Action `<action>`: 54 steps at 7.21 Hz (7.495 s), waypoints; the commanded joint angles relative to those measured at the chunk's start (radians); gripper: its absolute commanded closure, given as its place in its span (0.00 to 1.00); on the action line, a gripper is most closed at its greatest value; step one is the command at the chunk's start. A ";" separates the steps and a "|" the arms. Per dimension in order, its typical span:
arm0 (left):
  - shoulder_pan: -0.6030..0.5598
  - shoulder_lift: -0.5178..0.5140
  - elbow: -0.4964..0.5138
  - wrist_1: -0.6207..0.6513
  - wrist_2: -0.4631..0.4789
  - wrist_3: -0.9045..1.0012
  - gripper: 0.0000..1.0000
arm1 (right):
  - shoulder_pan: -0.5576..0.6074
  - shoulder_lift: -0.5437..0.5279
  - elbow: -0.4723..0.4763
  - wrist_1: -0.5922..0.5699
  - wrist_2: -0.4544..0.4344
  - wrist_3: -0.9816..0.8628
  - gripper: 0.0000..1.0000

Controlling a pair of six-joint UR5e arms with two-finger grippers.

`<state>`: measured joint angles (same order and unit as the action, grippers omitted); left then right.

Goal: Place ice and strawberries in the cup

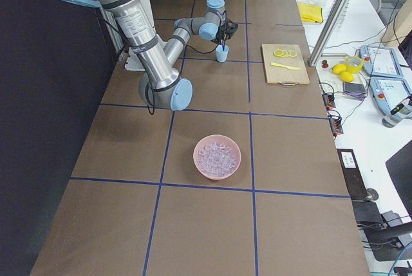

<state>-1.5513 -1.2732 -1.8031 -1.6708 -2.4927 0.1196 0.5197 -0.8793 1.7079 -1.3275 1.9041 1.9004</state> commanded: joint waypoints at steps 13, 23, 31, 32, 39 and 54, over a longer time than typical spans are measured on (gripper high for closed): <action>0.368 -0.069 -0.009 -0.425 0.052 -0.752 0.00 | 0.380 -0.698 0.452 -0.002 0.367 -0.494 0.01; 0.766 -0.222 0.088 -0.472 0.488 -1.361 0.06 | 0.433 -0.850 0.500 0.005 0.386 -0.689 0.01; 0.780 -0.210 0.019 -0.472 0.477 -1.364 1.00 | 0.430 -0.837 0.500 0.005 0.386 -0.687 0.01; 0.781 -0.221 0.005 -0.472 0.479 -1.370 1.00 | 0.433 -0.839 0.503 0.005 0.386 -0.687 0.01; 1.014 -0.935 -0.049 -0.033 0.585 -1.574 1.00 | 0.493 -0.903 0.542 0.004 0.400 -0.689 0.01; 0.995 -0.768 -0.185 -0.022 0.617 -1.399 0.25 | 0.641 -0.981 0.553 -0.004 0.481 -0.880 0.01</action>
<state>-0.5312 -2.1676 -1.8544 -1.7221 -1.8629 -1.4073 1.0954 -1.8243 2.2686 -1.3279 2.3460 1.1354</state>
